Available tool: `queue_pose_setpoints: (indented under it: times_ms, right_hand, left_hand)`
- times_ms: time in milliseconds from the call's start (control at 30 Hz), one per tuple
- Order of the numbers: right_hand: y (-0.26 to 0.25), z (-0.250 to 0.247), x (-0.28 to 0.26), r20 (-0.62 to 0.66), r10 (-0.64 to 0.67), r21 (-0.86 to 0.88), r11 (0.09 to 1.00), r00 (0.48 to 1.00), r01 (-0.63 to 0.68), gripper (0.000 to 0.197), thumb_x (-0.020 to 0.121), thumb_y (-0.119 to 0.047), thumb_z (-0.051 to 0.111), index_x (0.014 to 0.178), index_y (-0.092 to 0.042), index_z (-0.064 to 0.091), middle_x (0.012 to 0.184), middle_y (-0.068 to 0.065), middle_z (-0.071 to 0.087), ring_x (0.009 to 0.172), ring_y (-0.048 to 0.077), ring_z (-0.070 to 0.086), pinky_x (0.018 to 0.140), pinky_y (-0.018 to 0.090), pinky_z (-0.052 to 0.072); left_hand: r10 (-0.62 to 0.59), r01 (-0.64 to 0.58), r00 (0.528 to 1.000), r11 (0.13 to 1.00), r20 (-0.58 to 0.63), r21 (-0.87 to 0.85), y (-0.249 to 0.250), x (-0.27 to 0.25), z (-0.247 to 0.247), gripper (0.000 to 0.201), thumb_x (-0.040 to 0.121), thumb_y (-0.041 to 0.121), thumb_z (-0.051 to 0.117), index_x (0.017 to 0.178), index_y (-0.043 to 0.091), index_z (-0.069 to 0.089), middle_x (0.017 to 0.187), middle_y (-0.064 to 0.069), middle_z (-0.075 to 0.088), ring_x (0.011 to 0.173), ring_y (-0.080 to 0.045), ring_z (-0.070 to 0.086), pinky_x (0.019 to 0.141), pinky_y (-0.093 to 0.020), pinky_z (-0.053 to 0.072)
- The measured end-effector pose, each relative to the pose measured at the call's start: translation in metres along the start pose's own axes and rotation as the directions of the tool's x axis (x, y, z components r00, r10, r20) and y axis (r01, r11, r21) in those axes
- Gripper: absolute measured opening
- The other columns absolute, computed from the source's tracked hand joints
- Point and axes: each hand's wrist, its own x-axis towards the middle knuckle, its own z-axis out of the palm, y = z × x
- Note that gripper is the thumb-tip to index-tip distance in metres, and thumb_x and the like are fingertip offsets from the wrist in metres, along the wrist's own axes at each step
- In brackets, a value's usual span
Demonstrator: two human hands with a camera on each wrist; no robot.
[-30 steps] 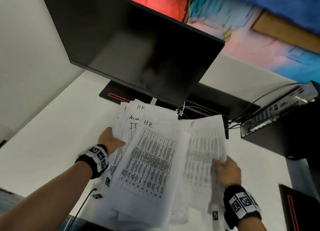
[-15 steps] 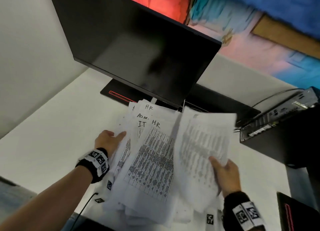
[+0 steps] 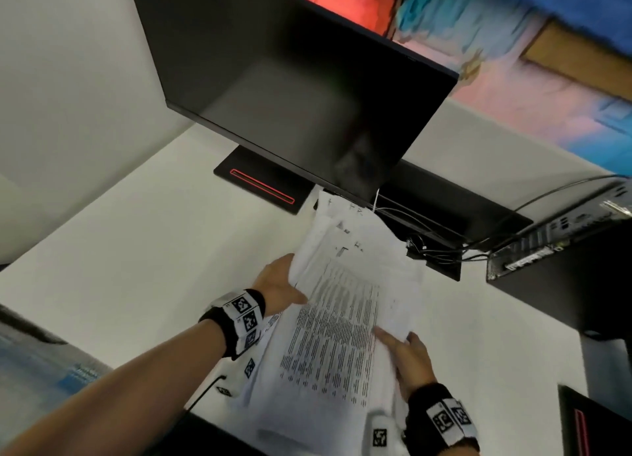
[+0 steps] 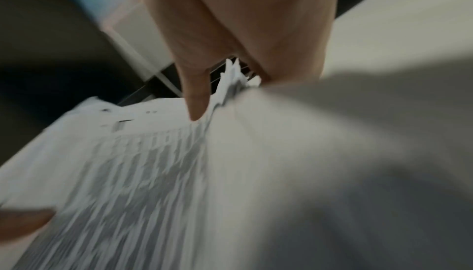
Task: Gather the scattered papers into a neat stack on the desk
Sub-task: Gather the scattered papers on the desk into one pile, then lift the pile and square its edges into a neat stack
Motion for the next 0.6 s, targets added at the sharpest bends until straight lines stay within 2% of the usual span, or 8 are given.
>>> queue_pose_setpoints:
  times_ms: [67, 100, 167, 267, 333, 400, 500, 600]
  right_hand:
    - [0.005, -0.023, -0.004, 0.102, 0.004, 0.136, 0.991, 0.995, -0.018, 0.072, 0.070, -0.016, 0.084, 0.134, 0.006, 0.059, 0.123, 0.020, 0.072, 0.110, 0.033, 0.071, 0.097, 0.043, 0.054]
    - [0.008, -0.033, -0.007, 0.130, -0.018, 0.210, 0.978, 0.991, -0.010, 0.065, 0.070, -0.013, 0.080, 0.130, 0.007, 0.063, 0.120, 0.021, 0.073, 0.109, 0.034, 0.072, 0.096, 0.044, 0.055]
    - [0.007, -0.048, -0.019, 0.183, -0.095, 0.381, 0.925, 0.978, 0.019, 0.064, 0.070, -0.011, 0.076, 0.130, 0.007, 0.061, 0.126, 0.025, 0.069, 0.114, 0.035, 0.069, 0.097, 0.049, 0.053]
    - [-0.003, -0.054, -0.031, 0.259, -0.198, 0.505, 0.862, 0.945, 0.042, 0.055, 0.086, -0.015, 0.065, 0.137, 0.004, 0.057, 0.137, 0.026, 0.061, 0.127, 0.036, 0.061, 0.105, 0.055, 0.043]
    - [-0.016, -0.046, -0.040, 0.235, -0.257, 0.512, 0.853, 0.938, 0.105, 0.053, 0.092, -0.016, 0.062, 0.142, 0.001, 0.053, 0.140, 0.024, 0.059, 0.131, 0.035, 0.057, 0.107, 0.055, 0.041]
    - [-0.038, -0.031, -0.050, 0.151, -0.354, 0.478, 0.843, 0.923, 0.245, 0.048, 0.094, -0.009, 0.061, 0.141, -0.003, 0.055, 0.136, 0.018, 0.065, 0.126, 0.031, 0.062, 0.103, 0.050, 0.047]
    - [-0.074, -0.008, -0.075, 0.026, -0.551, 0.423, 0.762, 0.834, 0.490, 0.037, 0.094, -0.003, 0.061, 0.131, -0.008, 0.064, 0.124, 0.006, 0.073, 0.120, 0.023, 0.067, 0.096, 0.034, 0.055]
    - [-0.104, 0.010, -0.104, -0.045, -0.706, 0.409, 0.633, 0.707, 0.658, 0.030, 0.097, 0.000, 0.055, 0.118, -0.017, 0.067, 0.112, -0.005, 0.078, 0.110, 0.011, 0.071, 0.089, 0.021, 0.055]
  left_hand:
    - [0.099, -0.094, 0.992, 0.994, 0.081, -0.062, 0.011, -0.012, -0.001, 0.070, 0.068, 0.013, 0.087, 0.131, 0.020, 0.057, 0.122, -0.001, 0.068, 0.113, -0.023, 0.065, 0.098, -0.045, 0.054]
    - [0.143, -0.134, 0.984, 0.986, 0.103, -0.095, 0.017, -0.020, -0.003, 0.068, 0.069, 0.012, 0.088, 0.129, 0.020, 0.059, 0.120, 0.000, 0.070, 0.111, -0.021, 0.067, 0.096, -0.042, 0.056]
    - [0.208, -0.185, 0.971, 0.966, 0.119, -0.179, 0.032, -0.035, -0.009, 0.067, 0.069, 0.010, 0.089, 0.128, 0.020, 0.060, 0.119, 0.003, 0.073, 0.109, -0.015, 0.070, 0.094, -0.035, 0.057]
    - [0.286, -0.259, 0.954, 0.937, 0.089, -0.234, 0.054, -0.047, -0.020, 0.070, 0.067, 0.008, 0.090, 0.129, 0.018, 0.059, 0.119, 0.003, 0.073, 0.108, -0.012, 0.071, 0.091, -0.030, 0.059]
    - [0.321, -0.304, 0.946, 0.923, 0.038, -0.235, 0.064, -0.050, -0.027, 0.072, 0.066, 0.008, 0.091, 0.130, 0.015, 0.058, 0.120, -0.003, 0.072, 0.109, -0.018, 0.071, 0.092, -0.038, 0.060]
    - [0.342, -0.348, 0.937, 0.913, -0.065, -0.211, 0.070, -0.051, -0.035, 0.074, 0.066, 0.010, 0.091, 0.132, 0.015, 0.057, 0.122, -0.004, 0.071, 0.110, -0.020, 0.069, 0.095, -0.044, 0.057]
    - [0.370, -0.425, 0.895, 0.876, -0.247, -0.227, 0.081, -0.059, -0.052, 0.072, 0.067, 0.011, 0.090, 0.131, 0.014, 0.056, 0.121, 0.000, 0.069, 0.109, -0.010, 0.068, 0.093, -0.037, 0.059]
    - [0.424, -0.542, 0.814, 0.800, -0.397, -0.258, 0.094, -0.071, -0.073, 0.071, 0.065, 0.010, 0.091, 0.127, 0.014, 0.056, 0.116, 0.009, 0.069, 0.106, 0.004, 0.068, 0.087, -0.020, 0.059]
